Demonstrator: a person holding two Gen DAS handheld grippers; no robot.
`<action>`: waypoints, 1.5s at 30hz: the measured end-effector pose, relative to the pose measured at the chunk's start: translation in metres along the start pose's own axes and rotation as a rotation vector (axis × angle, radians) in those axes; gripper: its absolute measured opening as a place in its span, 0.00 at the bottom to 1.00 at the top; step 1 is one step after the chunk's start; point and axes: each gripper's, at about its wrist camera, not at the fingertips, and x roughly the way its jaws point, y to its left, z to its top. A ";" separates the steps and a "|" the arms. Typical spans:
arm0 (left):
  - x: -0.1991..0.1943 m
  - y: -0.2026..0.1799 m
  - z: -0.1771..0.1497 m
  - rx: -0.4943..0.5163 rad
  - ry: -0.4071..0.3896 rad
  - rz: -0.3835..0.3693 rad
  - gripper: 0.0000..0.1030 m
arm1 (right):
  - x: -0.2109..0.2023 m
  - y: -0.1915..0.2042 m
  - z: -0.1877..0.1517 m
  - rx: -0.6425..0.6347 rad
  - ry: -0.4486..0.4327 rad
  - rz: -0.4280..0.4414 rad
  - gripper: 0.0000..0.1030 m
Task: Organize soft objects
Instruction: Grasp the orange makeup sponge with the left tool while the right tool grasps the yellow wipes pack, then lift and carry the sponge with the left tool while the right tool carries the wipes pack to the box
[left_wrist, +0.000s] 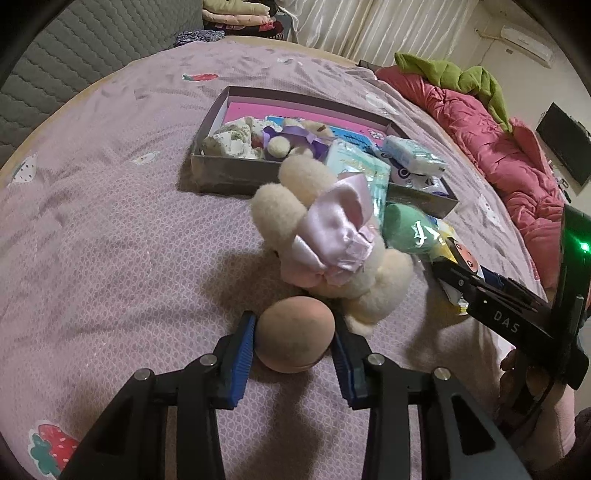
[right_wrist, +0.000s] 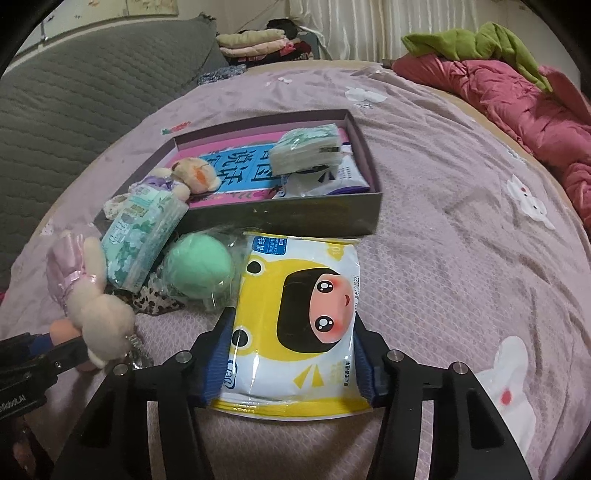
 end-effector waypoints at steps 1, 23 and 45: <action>-0.001 0.000 0.000 0.000 -0.003 -0.003 0.38 | -0.003 -0.002 -0.001 0.005 -0.006 -0.004 0.56; -0.054 -0.003 0.005 -0.011 -0.134 -0.046 0.38 | -0.053 -0.013 0.008 0.023 -0.179 -0.014 0.56; -0.064 0.025 0.080 -0.053 -0.250 0.001 0.38 | -0.059 0.018 0.042 -0.073 -0.266 0.020 0.56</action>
